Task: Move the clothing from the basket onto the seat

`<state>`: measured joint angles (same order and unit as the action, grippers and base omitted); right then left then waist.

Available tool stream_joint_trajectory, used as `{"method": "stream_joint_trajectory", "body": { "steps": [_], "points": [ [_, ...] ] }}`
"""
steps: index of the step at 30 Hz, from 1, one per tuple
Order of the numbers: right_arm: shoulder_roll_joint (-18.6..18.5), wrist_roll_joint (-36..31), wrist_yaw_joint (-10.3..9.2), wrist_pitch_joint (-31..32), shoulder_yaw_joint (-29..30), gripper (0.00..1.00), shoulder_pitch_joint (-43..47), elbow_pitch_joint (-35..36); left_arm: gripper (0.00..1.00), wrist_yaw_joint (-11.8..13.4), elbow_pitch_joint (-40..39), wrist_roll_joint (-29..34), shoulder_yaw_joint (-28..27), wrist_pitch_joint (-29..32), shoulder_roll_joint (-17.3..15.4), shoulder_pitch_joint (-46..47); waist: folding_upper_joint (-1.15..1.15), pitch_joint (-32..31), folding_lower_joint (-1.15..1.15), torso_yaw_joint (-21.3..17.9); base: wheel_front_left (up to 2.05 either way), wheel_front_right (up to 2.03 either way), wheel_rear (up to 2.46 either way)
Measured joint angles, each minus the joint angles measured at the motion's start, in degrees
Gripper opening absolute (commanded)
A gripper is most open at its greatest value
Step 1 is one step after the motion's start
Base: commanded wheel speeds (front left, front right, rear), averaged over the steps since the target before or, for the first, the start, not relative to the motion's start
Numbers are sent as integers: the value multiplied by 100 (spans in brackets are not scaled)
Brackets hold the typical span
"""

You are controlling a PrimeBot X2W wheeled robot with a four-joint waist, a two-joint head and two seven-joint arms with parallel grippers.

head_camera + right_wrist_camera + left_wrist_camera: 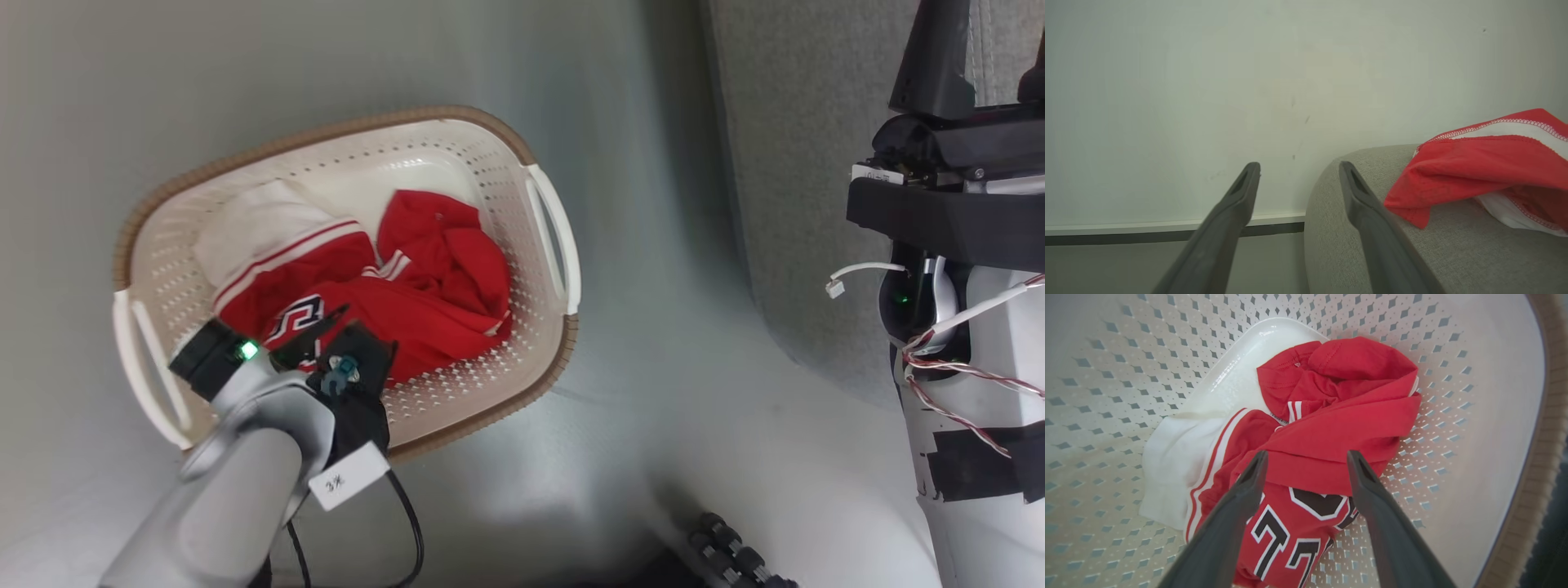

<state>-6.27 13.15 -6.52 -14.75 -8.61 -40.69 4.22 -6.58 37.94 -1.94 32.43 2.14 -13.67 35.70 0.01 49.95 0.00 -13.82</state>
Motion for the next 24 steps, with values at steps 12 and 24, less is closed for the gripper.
{"method": "stream_joint_trajectory", "body": {
  "steps": [12, 24],
  "points": [
    [132, -57, 54, -3, -179, 100, -115, 57, 100, -51, 431, 274, 309, 143, -232, 560, 0, 357, 0, -345, 0, 0, 0],
    [219, -57, 105, -3, -338, 100, -225, 44, 100, -57, 823, 523, 576, 232, -467, 879, 0, 619, -1, -658, 0, 0, 0]
  ]
}}
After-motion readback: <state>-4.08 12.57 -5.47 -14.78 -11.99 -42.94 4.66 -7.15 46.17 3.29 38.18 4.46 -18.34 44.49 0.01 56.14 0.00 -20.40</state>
